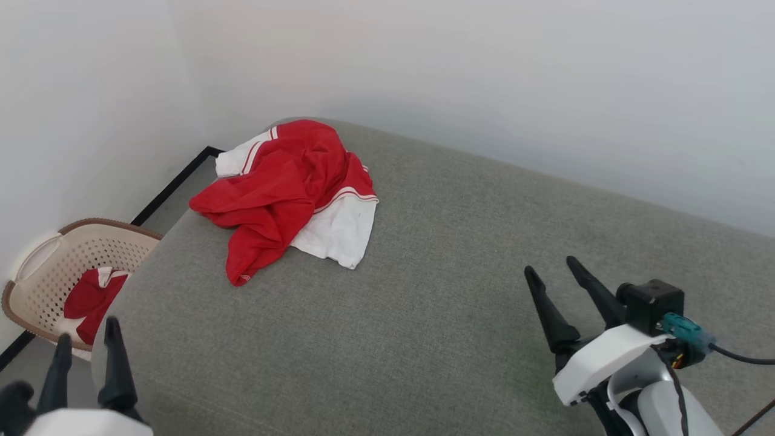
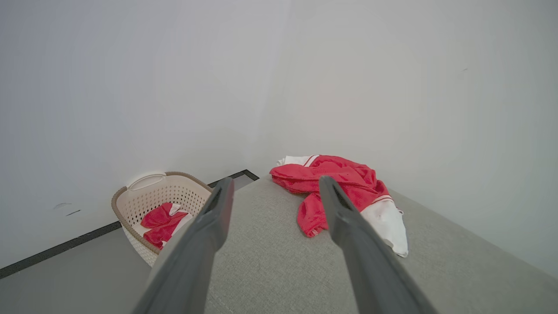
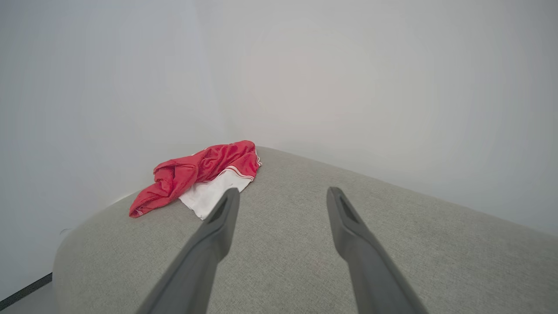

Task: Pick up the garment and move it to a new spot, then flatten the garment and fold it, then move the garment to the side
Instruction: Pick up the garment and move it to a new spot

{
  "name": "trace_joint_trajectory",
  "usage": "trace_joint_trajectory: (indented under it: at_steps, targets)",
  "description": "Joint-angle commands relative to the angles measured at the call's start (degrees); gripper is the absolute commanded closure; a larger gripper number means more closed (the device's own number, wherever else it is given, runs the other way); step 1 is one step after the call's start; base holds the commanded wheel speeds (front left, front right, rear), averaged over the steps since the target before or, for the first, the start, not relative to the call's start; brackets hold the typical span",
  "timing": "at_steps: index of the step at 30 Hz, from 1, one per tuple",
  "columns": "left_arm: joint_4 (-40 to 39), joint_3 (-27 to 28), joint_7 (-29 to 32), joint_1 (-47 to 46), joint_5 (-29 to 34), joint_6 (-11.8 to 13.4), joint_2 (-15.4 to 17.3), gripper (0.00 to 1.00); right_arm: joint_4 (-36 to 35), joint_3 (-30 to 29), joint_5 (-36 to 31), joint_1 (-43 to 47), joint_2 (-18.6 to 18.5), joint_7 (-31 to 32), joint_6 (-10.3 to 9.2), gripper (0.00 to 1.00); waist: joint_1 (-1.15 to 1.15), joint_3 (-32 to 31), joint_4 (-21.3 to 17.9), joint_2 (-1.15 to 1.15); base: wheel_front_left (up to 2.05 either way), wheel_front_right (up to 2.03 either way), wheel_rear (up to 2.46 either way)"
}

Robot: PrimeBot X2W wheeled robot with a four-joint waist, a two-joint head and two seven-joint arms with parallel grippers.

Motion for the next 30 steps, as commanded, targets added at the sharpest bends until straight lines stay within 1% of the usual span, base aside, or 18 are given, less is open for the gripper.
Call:
trace_joint_trajectory:
  at_steps: [1,4,7,15,16,17,20,25,30]
  targets:
    - [0.06,-0.09,0.07,-1.33,-0.52,-0.41,-0.07,0.00,-0.03,-0.20,-0.24,0.15,-0.11,-0.20,0.00,0.00,0.00,0.22,0.10,0.00,0.00,0.00,0.00]
    - [1.32,-0.41,0.37,-3.11,-0.97,-0.98,0.13,0.00,-0.21,-1.43,-0.69,0.16,-0.21,-0.11,0.00,0.00,0.00,1.05,0.21,0.00,0.00,0.00,0.00]
    - [2.85,-0.79,0.61,-5.86,-1.41,-2.09,0.60,0.00,-0.84,-2.00,-1.14,-0.16,-0.26,0.23,0.00,0.00,0.00,2.32,-0.18,0.00,0.00,0.00,0.00]
    - [9.19,-2.29,2.08,-17.15,-2.10,-5.51,2.54,0.00,-3.67,-3.65,-2.68,-2.92,-1.33,1.88,0.00,0.00,0.00,8.92,-2.99,0.00,0.00,0.00,0.00]
    - [11.53,-2.45,2.46,-20.43,-2.51,-6.58,3.02,0.00,-4.59,-4.09,-3.09,-3.73,-1.74,2.35,0.00,0.00,0.00,11.07,-3.88,0.00,0.00,0.00,0.00]
    - [12.90,-2.59,2.58,-22.05,-2.31,-7.10,3.47,0.00,-5.21,-4.23,-3.24,-4.32,-1.89,2.72,0.00,0.00,0.00,12.32,-4.42,0.00,0.00,0.00,0.00]
    - [17.42,-3.04,2.97,-27.81,-3.26,-9.11,3.63,0.00,-6.59,-4.82,-3.86,-5.73,-2.49,3.24,0.00,0.00,0.00,15.50,-5.79,0.00,0.00,0.00,0.00]
    - [26.75,-3.58,3.62,-35.72,-4.61,-12.05,4.89,0.00,-8.45,-4.35,-4.59,-7.64,-3.32,4.20,0.00,0.00,0.00,20.27,-8.59,0.00,0.00,0.00,0.00]
    - [35.95,-5.05,5.64,-43.31,-5.71,-13.86,6.61,0.00,-10.00,-4.12,-4.91,-9.21,-4.01,4.82,0.00,0.00,0.00,24.39,-11.11,0.00,0.00,0.00,0.00]
